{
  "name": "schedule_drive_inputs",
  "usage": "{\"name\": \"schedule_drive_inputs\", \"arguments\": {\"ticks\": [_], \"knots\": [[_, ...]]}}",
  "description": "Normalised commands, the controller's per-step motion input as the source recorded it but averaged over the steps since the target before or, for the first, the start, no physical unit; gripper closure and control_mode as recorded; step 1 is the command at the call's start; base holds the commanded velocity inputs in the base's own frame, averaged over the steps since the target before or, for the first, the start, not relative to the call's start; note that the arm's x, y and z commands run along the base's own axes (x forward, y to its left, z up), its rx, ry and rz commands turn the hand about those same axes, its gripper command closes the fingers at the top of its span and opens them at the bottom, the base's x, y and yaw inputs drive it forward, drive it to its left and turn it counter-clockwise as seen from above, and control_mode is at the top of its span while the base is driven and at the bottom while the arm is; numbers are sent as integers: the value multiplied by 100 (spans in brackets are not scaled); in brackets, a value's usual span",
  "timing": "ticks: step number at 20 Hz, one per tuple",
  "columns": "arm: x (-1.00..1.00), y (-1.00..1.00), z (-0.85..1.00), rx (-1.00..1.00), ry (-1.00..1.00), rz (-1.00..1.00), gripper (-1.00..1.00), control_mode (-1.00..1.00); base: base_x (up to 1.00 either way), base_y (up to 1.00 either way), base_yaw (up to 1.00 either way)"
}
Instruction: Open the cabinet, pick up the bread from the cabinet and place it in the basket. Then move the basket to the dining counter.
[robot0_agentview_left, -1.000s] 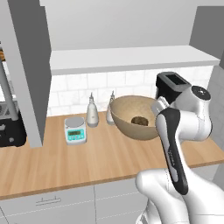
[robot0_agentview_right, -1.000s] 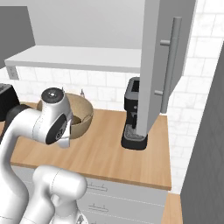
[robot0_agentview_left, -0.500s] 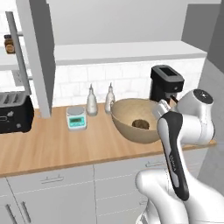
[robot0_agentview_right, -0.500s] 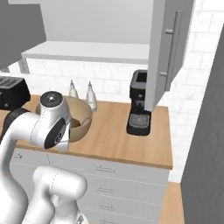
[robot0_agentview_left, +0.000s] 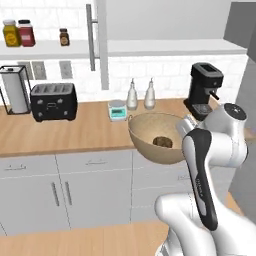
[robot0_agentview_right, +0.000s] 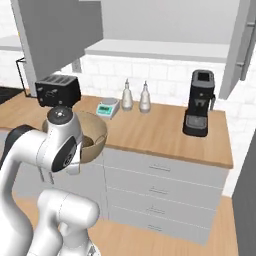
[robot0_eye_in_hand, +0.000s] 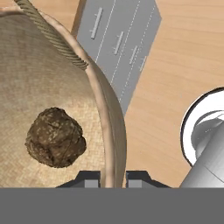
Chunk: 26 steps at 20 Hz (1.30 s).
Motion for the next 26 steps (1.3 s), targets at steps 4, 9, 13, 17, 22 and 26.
{"name": "schedule_drive_inputs", "arguments": {"ticks": [4, 9, 13, 17, 22, 26], "knots": [[0, 0, 0, 0, 0, 0, 100, 100, -67, 81, 43], [0, 0, 0, 0, 0, 0, 100, 100, -62, 91, 52], [0, 0, 0, 0, 0, 0, 100, 100, -42, 56, 73], [0, 0, 0, 0, 0, 0, 100, 100, -54, 47, 67], [0, 0, 0, 0, 0, 0, 100, 100, -25, 27, 69], [0, 0, 0, 0, 0, 0, 100, 100, 0, 61, 79]]}}
